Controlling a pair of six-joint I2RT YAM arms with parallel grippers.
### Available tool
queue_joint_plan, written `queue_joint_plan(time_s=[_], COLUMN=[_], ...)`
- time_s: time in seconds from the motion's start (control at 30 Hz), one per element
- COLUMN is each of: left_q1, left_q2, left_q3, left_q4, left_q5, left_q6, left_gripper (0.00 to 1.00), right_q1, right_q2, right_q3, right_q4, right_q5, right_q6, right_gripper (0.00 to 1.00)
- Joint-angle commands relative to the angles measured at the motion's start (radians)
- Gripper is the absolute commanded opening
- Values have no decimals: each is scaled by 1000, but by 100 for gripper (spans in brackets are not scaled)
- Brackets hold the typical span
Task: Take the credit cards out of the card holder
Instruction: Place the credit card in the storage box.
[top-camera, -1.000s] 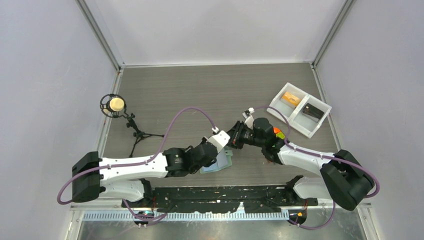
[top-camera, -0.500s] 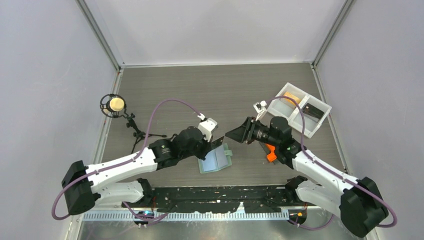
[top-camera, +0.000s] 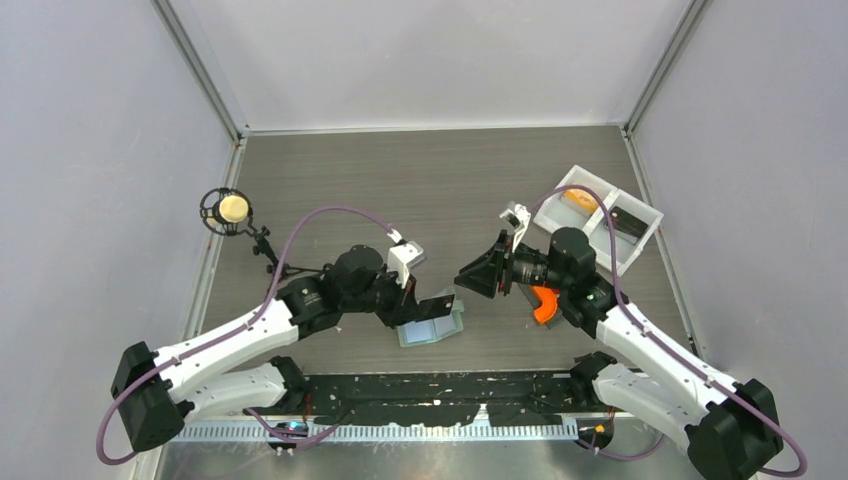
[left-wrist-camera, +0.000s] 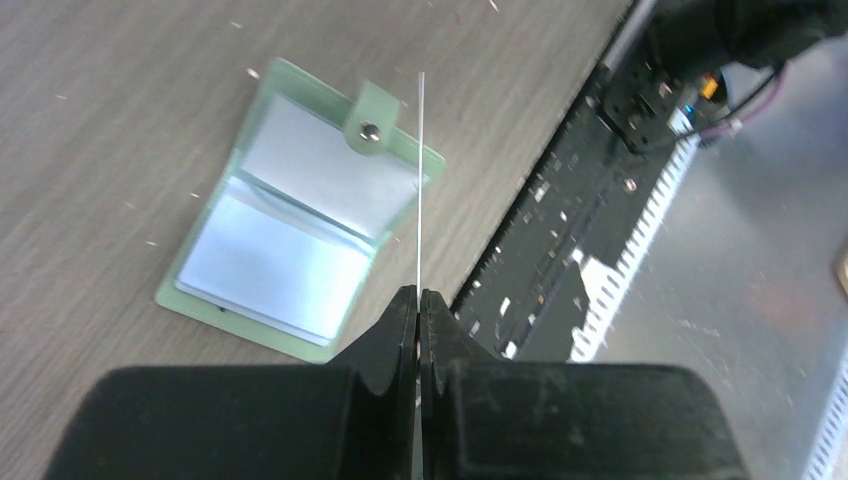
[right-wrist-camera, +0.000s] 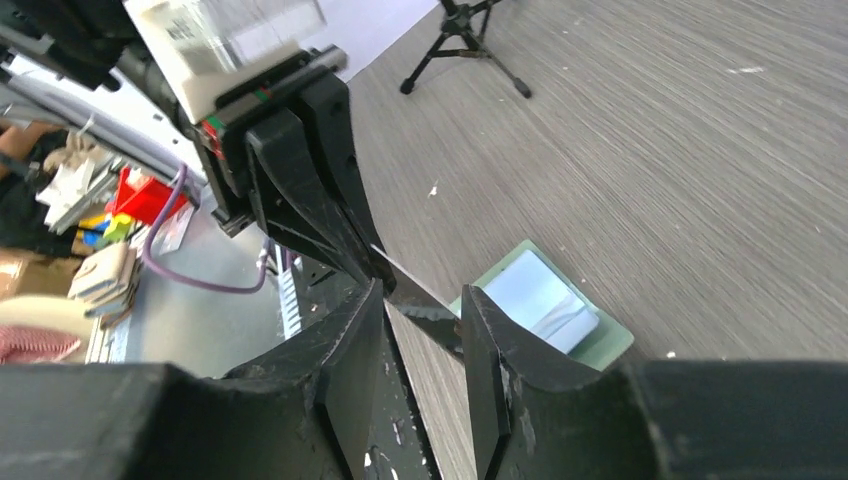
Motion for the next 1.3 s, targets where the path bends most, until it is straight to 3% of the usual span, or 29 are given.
queue_joint_plan(time_s=[0.0,0.13,0.47,1.07,1.17,1.27], left_q1=[25,36,51,54,56,57], left_q2=[6,42,67,102,102,97], left_q3=[68,85,75,84,84,84], left_q4=[-63,-71,-26,-7,-7,-10], left_q5=[217,324,444,481,484,477], left_q6=[33,24,-7,-15,-17,-17], left_gripper=[0,0,0,0,0,0], right_q1=[-5,7,89,184,201,202], right_q2=[55,133,163,209,217,219], right_q3=[134,154,170,196,201,207], right_q4=[-127,-120,-221,-307,-325,-331], right_q5=[-173,-270,-247,-298,-284,-274], right_q6=[-176,-159,-231,-282,-295,-297], right_gripper=[42,40,43,42,37,19])
